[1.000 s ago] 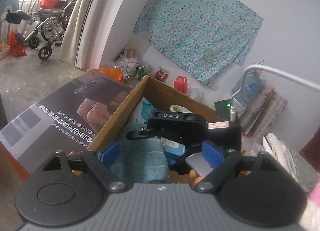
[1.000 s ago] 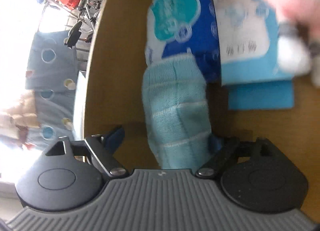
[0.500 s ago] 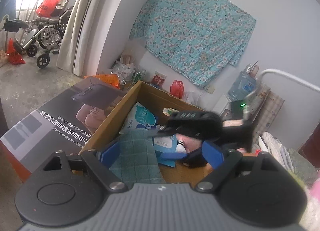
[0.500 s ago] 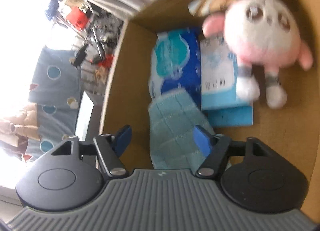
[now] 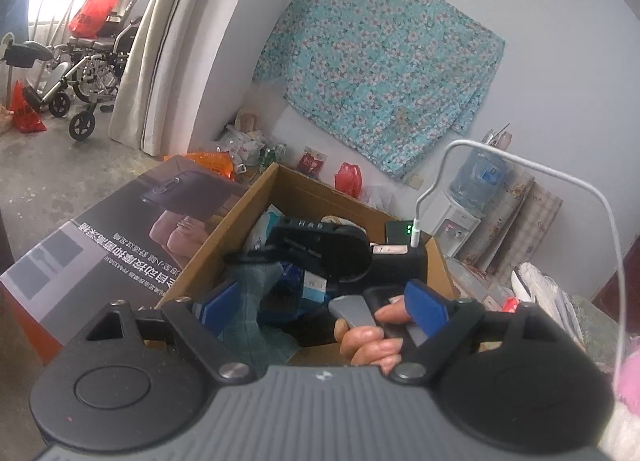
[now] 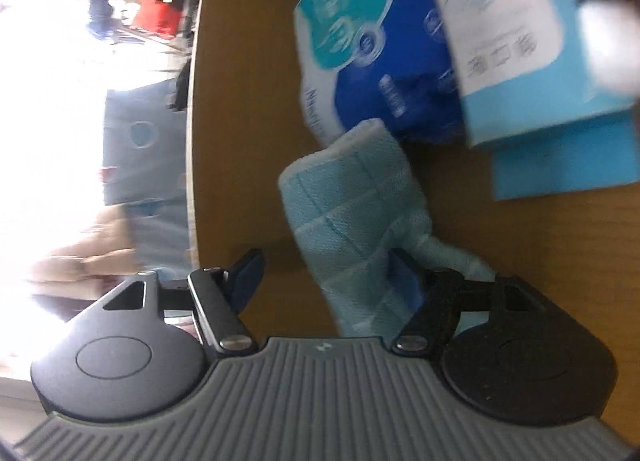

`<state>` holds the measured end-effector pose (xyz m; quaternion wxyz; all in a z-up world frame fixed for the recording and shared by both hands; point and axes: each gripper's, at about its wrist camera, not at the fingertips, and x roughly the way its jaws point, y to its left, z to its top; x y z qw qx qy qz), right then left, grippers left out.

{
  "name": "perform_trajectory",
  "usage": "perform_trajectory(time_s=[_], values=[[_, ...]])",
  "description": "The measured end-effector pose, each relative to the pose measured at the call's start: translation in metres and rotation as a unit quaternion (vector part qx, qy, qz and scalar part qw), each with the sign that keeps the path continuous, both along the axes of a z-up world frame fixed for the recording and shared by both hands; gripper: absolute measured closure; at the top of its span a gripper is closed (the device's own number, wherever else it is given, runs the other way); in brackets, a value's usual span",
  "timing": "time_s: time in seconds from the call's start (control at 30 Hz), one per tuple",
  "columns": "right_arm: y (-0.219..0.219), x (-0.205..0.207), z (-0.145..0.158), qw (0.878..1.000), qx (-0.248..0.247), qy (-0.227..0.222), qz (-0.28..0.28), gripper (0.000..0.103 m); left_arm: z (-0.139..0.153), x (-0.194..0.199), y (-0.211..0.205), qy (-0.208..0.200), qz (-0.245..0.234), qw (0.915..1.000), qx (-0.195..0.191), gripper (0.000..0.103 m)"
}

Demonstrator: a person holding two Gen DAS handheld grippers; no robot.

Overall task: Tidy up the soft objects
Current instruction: 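Move the right tool back to the bed over the pink mesh pad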

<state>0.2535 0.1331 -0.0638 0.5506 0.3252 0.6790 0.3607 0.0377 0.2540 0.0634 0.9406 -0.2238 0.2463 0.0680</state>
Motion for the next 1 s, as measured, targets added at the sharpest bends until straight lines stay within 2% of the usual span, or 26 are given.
perform_trajectory(time_s=[0.2, 0.37, 0.53, 0.67, 0.73, 0.8, 0.9, 1.0], values=[[-0.011, -0.003, 0.039, 0.996, -0.039, -0.074, 0.016, 0.018, -0.001, 0.0, -0.008, 0.005, -0.017, 0.9998, 0.004, 0.012], [-0.056, -0.01, 0.082, 0.993, -0.005, -0.118, 0.004, 0.018, 0.008, 0.001, -0.035, -0.01, -0.043, 0.9986, 0.028, 0.01], [-0.145, -0.011, 0.125, 0.985, 0.063, -0.16, -0.02, 0.018, 0.017, 0.008, -0.076, -0.022, -0.089, 0.9942, 0.056, 0.008], [-0.235, -0.028, 0.163, 0.972, 0.087, -0.215, -0.041, 0.018, 0.02, 0.015, -0.125, -0.036, -0.146, 0.9863, 0.067, 0.008], [-0.292, -0.04, 0.183, 0.963, 0.07, -0.253, -0.06, 0.017, 0.019, 0.021, -0.153, -0.041, -0.181, 0.9801, 0.07, 0.006], [-0.35, -0.058, 0.202, 0.95, 0.038, -0.298, -0.088, 0.015, 0.017, 0.03, -0.186, -0.04, -0.228, 0.97, 0.073, 0.006], [-0.426, -0.08, 0.212, 0.924, -0.021, -0.356, -0.139, 0.013, 0.011, 0.049, -0.244, -0.03, -0.313, 0.9446, 0.095, 0.005], [-0.498, -0.096, 0.207, 0.906, -0.075, -0.366, -0.198, 0.012, 0.003, 0.067, -0.297, -0.027, -0.37, 0.9219, 0.111, 0.004]])
